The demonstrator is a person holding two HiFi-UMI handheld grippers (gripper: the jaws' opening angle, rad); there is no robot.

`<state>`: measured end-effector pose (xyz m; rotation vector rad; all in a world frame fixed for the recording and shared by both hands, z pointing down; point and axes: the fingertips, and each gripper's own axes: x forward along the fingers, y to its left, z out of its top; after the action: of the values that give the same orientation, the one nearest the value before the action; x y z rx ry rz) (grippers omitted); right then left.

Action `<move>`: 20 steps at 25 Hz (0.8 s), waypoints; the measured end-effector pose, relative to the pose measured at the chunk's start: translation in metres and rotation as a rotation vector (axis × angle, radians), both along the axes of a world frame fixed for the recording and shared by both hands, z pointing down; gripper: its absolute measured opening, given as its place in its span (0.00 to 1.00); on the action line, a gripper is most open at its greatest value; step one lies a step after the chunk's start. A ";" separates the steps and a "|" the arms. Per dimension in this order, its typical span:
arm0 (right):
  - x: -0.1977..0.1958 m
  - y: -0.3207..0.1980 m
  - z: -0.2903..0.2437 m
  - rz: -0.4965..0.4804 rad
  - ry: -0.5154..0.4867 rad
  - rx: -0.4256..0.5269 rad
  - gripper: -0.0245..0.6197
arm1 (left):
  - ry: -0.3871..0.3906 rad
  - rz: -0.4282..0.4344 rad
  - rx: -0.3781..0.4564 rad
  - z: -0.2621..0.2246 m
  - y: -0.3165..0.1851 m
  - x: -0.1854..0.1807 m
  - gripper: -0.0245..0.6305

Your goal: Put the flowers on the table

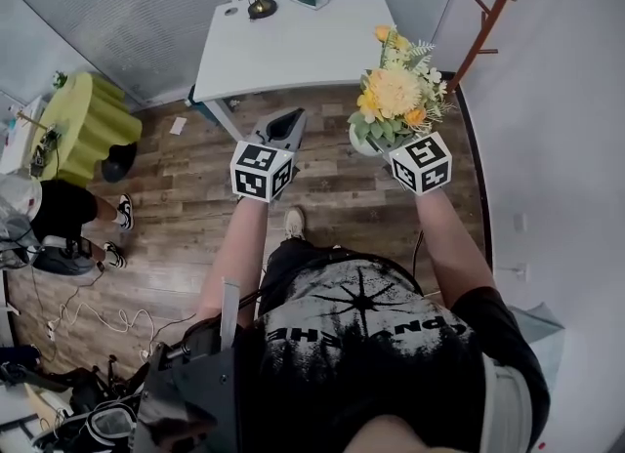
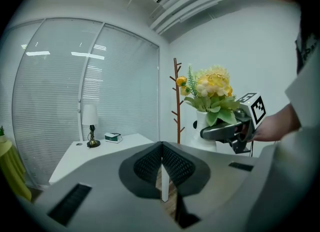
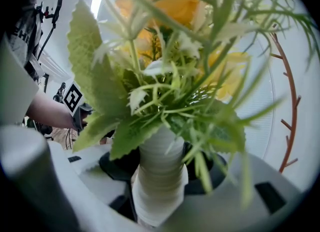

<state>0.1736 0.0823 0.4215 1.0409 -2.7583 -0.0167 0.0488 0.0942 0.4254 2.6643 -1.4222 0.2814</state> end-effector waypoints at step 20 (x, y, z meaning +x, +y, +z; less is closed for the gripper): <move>-0.076 -0.123 -0.009 0.049 -0.018 -0.020 0.44 | 0.050 0.081 -0.019 -0.005 -0.139 -0.068 0.05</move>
<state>0.0979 -0.0404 0.4128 1.1089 -2.7422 0.0273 -0.0197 -0.0446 0.4202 2.6982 -1.2931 0.2316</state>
